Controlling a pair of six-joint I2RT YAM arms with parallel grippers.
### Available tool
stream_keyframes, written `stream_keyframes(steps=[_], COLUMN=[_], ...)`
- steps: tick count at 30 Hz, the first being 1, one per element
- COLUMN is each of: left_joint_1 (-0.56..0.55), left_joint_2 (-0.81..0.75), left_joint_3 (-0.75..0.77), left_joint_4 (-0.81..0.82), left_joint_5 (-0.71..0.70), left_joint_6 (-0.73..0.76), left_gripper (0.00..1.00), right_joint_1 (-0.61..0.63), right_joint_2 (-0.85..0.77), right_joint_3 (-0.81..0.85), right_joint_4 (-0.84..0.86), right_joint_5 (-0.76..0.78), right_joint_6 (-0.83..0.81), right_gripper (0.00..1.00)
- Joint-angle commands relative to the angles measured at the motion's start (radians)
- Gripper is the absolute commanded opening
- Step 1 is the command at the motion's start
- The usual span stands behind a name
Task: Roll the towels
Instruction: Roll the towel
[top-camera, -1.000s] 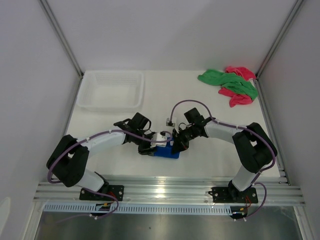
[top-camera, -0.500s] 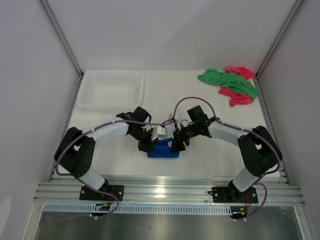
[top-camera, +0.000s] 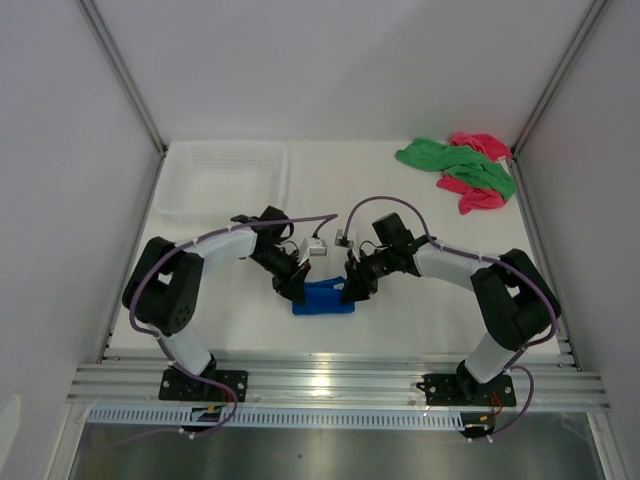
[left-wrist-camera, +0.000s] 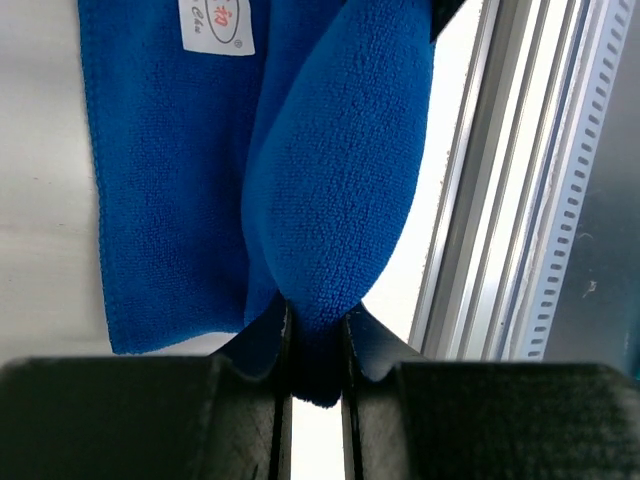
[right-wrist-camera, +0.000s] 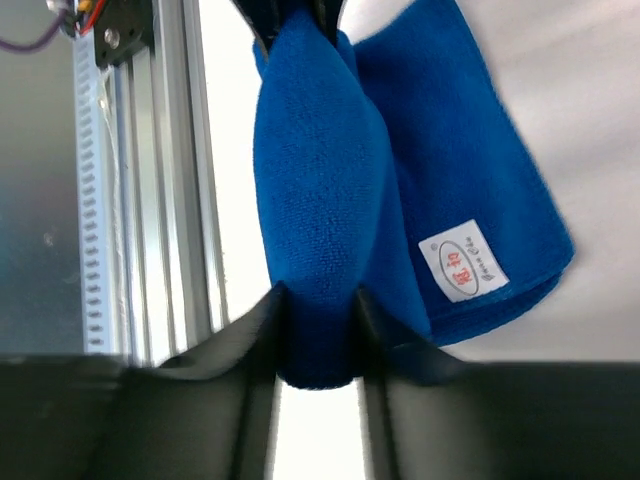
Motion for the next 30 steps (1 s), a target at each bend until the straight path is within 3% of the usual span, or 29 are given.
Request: stream_keyframes(steps=[1,2,4,15,21,30], left_joint_1=[0.021,0.022,0.033,0.035,0.036,0.036], left_joint_2=[0.02,0.021,0.022,-0.017,0.044,0.124], left_joint_3=[0.042,0.042,0.042,0.028,0.054,0.121], left_joint_4=[-0.032,-0.03,-0.028,-0.102,-0.029,-0.027], left_joint_5=[0.029,0.029,0.026,0.036,-0.089,-0.215], left_joint_6=[-0.037,-0.04,-0.052,-0.065,-0.155,-0.263], left_gripper=[0.01,0.02,0.05,0.16,0.27,0.41], right_joint_1=[0.007,0.007,0.002,0.022,-0.004,-0.036], right_joint_2=[0.035,0.04,0.047,0.056,0.196,0.208], right_joint_3=[0.012,0.016,0.024,0.07,0.159,0.116], right_joint_4=[0.01,0.007,-0.01,-0.24,-0.197,-0.024], right_joint_5=[-0.002,0.001,-0.004,-0.182,-0.061,0.092], right_joint_6=[0.033,0.042,0.05,0.076,0.194,0.335], right_gripper=[0.3,0.1,0.0,0.0,0.0,0.04])
